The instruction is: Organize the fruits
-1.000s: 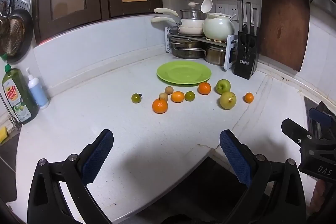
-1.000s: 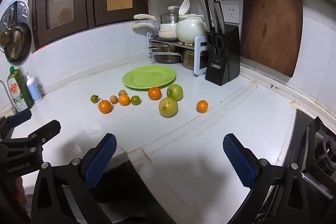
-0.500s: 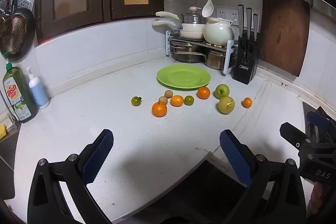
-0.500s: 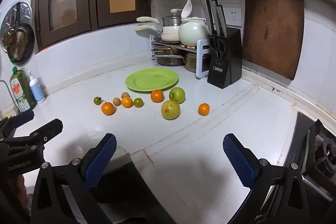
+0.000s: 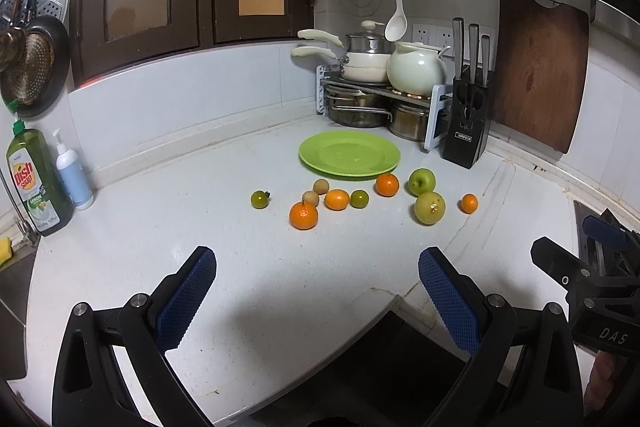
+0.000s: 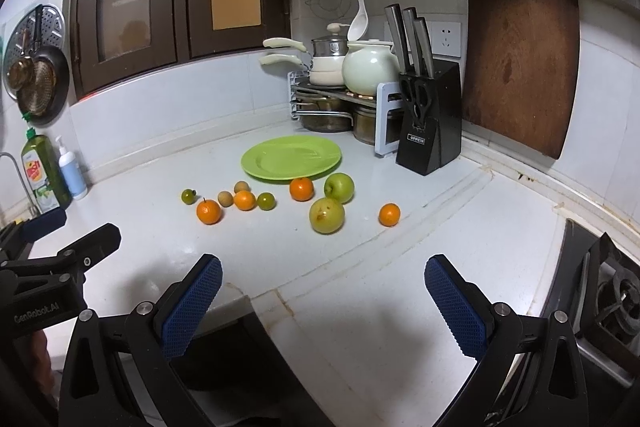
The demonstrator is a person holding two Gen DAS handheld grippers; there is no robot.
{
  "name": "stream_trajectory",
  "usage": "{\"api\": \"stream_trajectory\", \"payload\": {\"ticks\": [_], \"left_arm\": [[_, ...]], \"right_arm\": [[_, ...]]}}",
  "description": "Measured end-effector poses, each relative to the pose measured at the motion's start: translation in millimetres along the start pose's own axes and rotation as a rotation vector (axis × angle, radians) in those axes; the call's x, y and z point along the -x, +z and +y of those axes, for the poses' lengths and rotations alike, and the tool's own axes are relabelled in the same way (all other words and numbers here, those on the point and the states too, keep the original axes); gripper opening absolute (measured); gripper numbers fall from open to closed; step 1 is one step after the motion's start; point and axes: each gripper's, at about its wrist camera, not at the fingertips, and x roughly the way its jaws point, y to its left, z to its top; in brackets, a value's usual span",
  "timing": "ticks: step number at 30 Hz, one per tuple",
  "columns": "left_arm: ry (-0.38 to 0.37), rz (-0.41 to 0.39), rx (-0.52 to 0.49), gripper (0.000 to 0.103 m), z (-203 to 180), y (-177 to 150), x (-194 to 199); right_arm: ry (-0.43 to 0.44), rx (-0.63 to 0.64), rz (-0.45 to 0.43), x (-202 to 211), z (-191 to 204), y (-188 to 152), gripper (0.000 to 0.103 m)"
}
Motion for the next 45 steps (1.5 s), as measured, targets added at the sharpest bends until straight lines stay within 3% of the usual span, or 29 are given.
{"api": "stream_trajectory", "payload": {"ticks": [45], "left_arm": [[-0.007, 0.004, 0.005, 0.103, -7.3, -2.9, 1.4]], "right_arm": [[0.004, 0.003, 0.005, -2.4, 7.4, -3.5, 0.102]]}}
